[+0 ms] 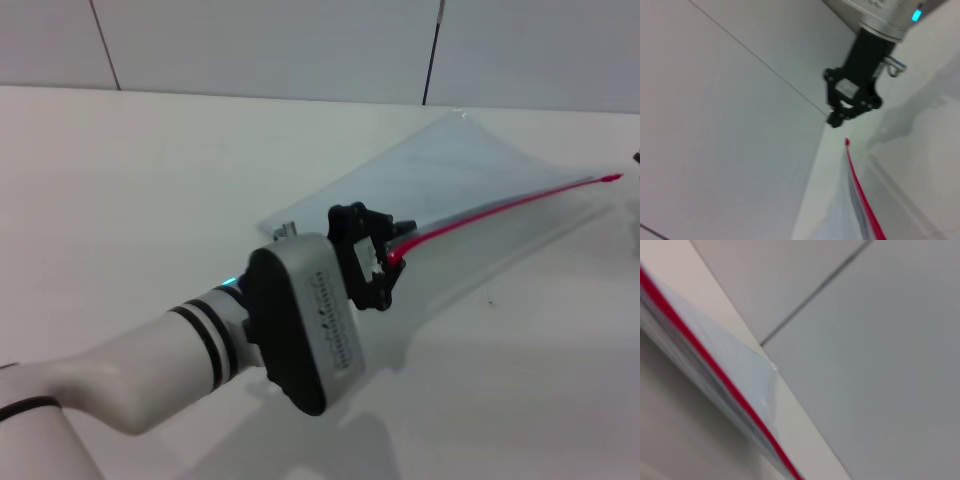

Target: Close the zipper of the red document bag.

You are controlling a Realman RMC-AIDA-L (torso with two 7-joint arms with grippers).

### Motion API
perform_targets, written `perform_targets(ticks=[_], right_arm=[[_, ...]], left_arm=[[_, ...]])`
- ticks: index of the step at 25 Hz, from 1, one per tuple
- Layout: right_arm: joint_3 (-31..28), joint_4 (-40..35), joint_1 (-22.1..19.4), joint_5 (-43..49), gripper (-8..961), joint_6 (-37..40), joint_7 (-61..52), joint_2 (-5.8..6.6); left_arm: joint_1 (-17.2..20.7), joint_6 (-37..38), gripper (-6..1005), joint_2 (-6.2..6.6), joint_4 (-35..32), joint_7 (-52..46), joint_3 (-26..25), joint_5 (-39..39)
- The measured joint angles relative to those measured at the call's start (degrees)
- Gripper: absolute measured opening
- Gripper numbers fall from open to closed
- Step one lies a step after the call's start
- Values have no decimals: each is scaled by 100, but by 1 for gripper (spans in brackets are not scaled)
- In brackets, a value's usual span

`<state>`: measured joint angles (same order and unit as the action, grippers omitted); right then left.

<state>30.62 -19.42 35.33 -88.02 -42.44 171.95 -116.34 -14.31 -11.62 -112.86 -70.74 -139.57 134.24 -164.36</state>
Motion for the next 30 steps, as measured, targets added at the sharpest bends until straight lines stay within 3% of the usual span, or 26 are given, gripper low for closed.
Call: perform_targets(ticks=[6,10,15,19,20,22,24,26,30], right_arm=[[-1004,122,-13,-52,114,-207,-2,-17],[-1611,418,-35,-444,138,-665,-4,-7],[-2204,947,-260,-1197,339,-1858,-5,-1],[-2481,1421,-529,-1547,533,-3080,-65,5],[-2592,1624,-610,-1604,585,-3554,-99,6],[-2660,1734,-641,-1613,660,-3750,-106,5],[-2804,1917,-680,-1614,734,-3974,-107,-2],[-2970,2026,-711,-1616,809,-4040,-108,-10],[-3327,2144,-826,-1620,816,-4069,-215,-16]], left_arm=[[7,-1522,117,-190,839,19,-113,399],[-123,-2250,119,-188,1193,-35,-120,1232],[-225,-3304,194,-149,1602,-387,-119,2291],[-276,-4157,269,-13,2042,-1711,-296,2562],[-299,-4612,288,44,2387,-2624,-440,2563],[-336,-5060,325,71,2717,-3157,-484,2686],[-356,-5285,572,61,2880,-3289,-484,2807],[-368,-5717,640,-31,3155,-3324,-491,2981],[-437,-6503,775,-263,3724,-3281,-571,3189]])
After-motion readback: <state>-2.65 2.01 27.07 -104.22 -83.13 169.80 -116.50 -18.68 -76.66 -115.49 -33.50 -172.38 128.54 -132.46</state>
